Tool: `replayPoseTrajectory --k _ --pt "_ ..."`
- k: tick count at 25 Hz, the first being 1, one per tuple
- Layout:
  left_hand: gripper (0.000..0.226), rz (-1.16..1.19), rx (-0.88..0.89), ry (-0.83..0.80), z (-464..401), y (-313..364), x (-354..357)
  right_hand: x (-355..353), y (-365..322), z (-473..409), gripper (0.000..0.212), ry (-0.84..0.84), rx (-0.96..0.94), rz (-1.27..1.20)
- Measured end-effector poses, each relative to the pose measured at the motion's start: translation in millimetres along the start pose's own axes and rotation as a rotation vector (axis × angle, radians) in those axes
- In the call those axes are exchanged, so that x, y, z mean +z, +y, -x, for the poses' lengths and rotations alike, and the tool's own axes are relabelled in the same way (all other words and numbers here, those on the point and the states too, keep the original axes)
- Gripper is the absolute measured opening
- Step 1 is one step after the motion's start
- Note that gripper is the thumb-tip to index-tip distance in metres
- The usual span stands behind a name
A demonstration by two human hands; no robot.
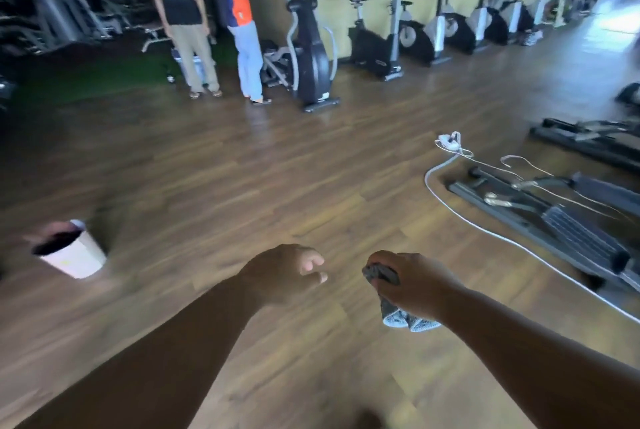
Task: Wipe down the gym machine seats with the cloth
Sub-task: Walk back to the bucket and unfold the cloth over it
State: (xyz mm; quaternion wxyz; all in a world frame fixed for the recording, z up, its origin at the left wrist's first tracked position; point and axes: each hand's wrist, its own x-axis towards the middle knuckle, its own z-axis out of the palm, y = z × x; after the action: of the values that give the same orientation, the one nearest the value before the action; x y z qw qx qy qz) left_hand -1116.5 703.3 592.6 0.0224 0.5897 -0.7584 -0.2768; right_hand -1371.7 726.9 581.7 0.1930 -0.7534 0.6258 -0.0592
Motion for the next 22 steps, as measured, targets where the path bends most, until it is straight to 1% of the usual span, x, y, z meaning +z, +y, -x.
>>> replayPoseTrajectory --k 4,7,9,11,13,16,22 --pt "0.041 0.035 -0.118 0.073 -76 -32 -43 -35 -10 -130 0.031 -0.059 -0.180 0.036" --pt "0.039 0.043 -0.188 0.102 -115 -67 -76 -42 -34 -213 0.034 -0.108 -0.255 0.032" --pt "0.038 0.059 -0.216 0.116 -139 -96 -99 -40 -56 -267 0.031 -0.129 -0.311 0.031" --pt "0.039 0.060 -0.238 0.125 -170 -136 -126 -35 -80 -327 0.028 -0.145 -0.341 0.049" --pt "0.039 0.052 -0.247 0.130 -203 -179 -157 -31 -105 -387 0.030 -0.137 -0.359 0.063" --pt "0.041 0.023 -0.239 0.132 -255 -238 -215 -33 -144 -472 0.034 -0.111 -0.326 0.042" --pt "0.041 0.037 -0.221 0.139 -346 -326 -315 -40 -217 -617 0.034 -0.113 -0.359 0.014"
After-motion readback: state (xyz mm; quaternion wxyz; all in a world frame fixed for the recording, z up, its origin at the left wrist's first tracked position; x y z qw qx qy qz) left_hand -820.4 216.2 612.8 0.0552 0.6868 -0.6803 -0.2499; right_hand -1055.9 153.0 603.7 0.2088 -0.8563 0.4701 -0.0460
